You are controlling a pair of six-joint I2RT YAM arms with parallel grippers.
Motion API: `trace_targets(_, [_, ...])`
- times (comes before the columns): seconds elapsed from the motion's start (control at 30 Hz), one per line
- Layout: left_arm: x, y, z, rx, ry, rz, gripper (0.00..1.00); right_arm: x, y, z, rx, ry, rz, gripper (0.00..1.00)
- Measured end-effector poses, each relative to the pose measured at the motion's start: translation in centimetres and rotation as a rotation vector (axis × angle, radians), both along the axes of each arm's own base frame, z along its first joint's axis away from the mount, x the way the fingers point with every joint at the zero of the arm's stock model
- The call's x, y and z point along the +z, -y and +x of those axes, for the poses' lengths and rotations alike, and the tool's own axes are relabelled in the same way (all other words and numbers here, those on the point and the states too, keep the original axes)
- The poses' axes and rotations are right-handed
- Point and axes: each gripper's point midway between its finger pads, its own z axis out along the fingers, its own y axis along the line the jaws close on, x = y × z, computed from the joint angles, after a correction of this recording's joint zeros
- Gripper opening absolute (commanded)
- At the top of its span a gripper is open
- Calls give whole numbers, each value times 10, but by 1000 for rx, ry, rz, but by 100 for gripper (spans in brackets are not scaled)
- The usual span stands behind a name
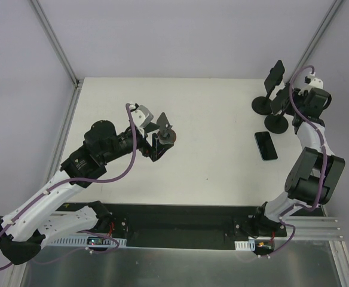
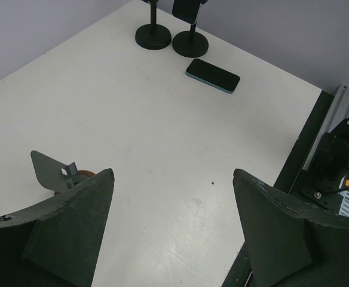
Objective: Place the phone on the phone stand
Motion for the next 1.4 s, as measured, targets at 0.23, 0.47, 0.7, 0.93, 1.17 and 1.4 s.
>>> trace_targets(0.23, [0, 0, 0, -1, -1, -1, 80, 1, -12, -12, 6, 36, 7, 0])
trace_targets(0.47, [2, -3, 4, 14, 3, -8, 80, 0, -37, -17, 47, 30, 28, 0])
trace_targets(0.7, [-3, -1, 8, 11, -10, -3, 80, -1, -40, -17, 57, 25, 29, 58])
trace_targets(0.93, [-9, -2, 11, 15, -26, 6, 80, 25, -39, -15, 39, 57, 33, 96])
trace_targets(1.17, [-11, 0, 11, 11, -31, 8, 80, 58, -40, -79, -66, 140, 88, 96])
trace_targets(1.4, [-11, 2, 9, -7, -40, 3, 80, -26, -9, -124, -258, 16, 274, 58])
